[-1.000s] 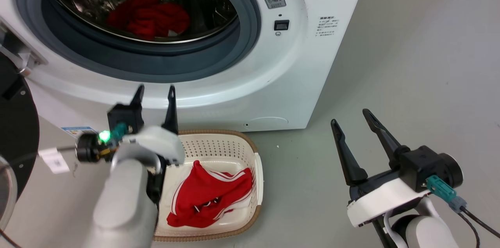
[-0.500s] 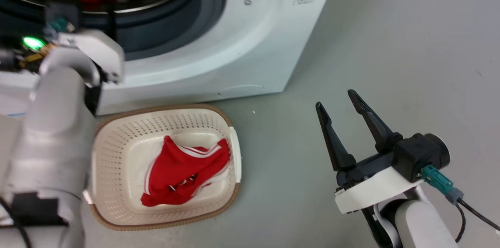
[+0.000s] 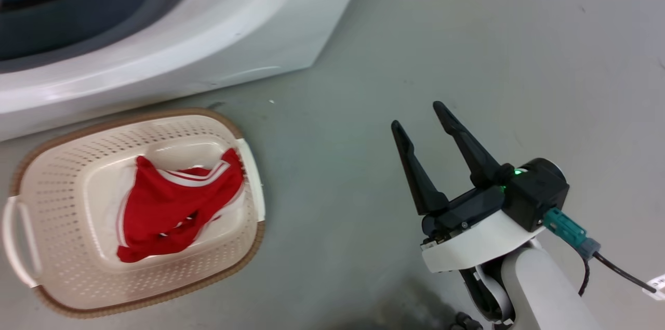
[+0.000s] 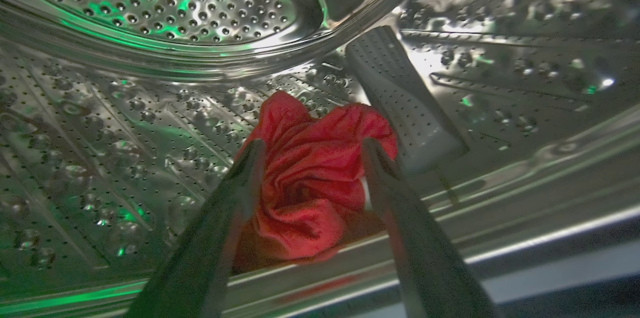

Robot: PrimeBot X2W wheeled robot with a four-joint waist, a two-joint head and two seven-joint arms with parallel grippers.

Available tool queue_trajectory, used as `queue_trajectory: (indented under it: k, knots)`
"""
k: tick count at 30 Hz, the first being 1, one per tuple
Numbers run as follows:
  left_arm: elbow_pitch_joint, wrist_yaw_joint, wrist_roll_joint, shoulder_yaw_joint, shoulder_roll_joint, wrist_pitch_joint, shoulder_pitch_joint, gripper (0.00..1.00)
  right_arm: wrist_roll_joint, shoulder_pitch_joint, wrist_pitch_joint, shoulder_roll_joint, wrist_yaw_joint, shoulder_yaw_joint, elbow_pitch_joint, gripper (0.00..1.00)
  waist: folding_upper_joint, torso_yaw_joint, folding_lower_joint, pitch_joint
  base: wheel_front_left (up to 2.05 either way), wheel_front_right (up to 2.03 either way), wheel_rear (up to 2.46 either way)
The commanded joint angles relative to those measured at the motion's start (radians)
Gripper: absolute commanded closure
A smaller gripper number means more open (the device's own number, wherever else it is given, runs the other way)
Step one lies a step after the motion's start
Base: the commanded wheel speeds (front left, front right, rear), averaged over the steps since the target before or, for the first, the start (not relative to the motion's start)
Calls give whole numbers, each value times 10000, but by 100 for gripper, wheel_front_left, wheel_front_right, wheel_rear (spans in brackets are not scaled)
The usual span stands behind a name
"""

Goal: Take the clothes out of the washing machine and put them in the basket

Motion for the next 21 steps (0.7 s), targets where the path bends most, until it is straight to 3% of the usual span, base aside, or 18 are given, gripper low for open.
queue_trajectory:
  k: [1,10,21]
  knots:
    - [91,-12,85,-70,131,155,-205,0,94,-219,-79,35,-7,74,32,0,0,-512,-2,508,0,0,0]
    - [513,-160,725,-1036,1572,2115,-2003,0,574,-366,-408,32,-7,589,373,0,0,-1346,-2,1265,0,0,0]
    - [707,-161,450,-2079,2498,3648,-2857,0,857,-309,-558,34,-7,929,474,0,0,-1768,-2,1901,0,0,0]
